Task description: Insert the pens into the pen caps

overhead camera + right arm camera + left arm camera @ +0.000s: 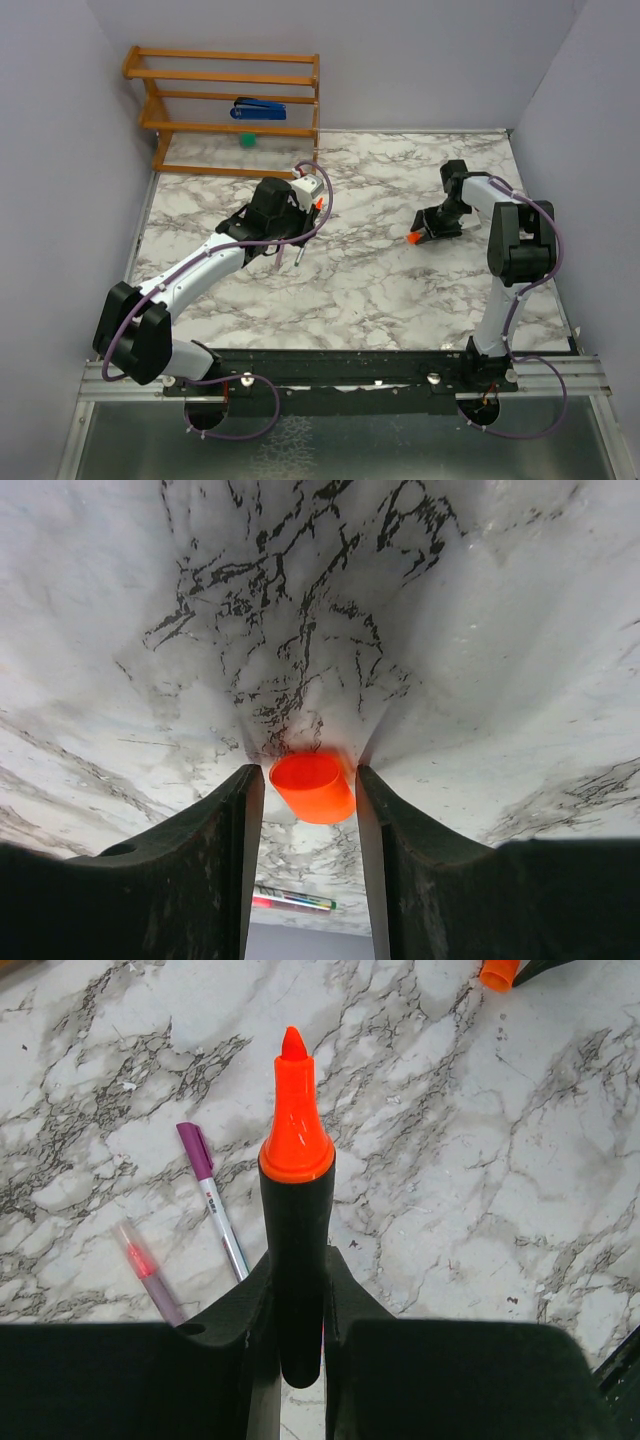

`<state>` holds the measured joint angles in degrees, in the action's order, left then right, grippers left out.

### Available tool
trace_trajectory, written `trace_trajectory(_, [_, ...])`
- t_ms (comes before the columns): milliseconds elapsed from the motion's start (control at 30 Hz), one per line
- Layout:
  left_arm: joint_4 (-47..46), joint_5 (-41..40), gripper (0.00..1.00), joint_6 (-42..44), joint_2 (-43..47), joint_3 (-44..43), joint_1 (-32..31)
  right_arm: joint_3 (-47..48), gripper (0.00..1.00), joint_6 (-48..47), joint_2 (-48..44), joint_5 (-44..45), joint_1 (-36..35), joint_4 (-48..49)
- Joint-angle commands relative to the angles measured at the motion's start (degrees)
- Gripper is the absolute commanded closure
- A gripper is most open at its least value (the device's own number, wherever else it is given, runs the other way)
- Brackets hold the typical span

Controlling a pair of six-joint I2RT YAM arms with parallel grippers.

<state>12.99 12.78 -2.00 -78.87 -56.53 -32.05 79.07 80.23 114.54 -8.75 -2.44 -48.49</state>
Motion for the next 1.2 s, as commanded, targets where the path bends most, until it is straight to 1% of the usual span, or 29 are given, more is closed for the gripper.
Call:
trace_trajectory(0, [0.2,-0.5,1.00,0.8,-0.4,-0.7,0.4,-0.2,0.54,-0.5,0.5,1.3,0.4,-0.8])
trace_trajectory(367, [0.3,-0.6,1.00,0.8,-0.1,-0.7,0.5,0.0,0.56,-1.1,1.4,2.3,0.4,-3.0])
trace_trajectory(500, [0.3,-0.6,1.00,0.9,0.3,-0.6,0.5,-0.2,0.59,-1.3,1.6,2.3,0.4,-3.5])
trace_trajectory(733, [0.5,-0.6,1.00,0.9,0.8,-0.5,0.5,-0.5,0.80,-1.7,1.8,3.3,0.4,-3.9])
trace_trajectory(900, [0.5,-0.6,1.00,0.8,0.8,-0.5,0.5,-1.0,0.99,-2.6,1.8,2.0,0.4,-2.6])
trace_trajectory(1067, [0.5,-0.5,1.00,0.5,0.5,-0.6,0.5,2.4,1.00,-8.4,2.2,1.8,0.3,-1.5])
trace_trajectory(1167, [0.7,-0.2,1.00,0.4,0.0,-0.8,0.5,3.3,1.00,-11.1,0.7,1.8,0.3,0.1])
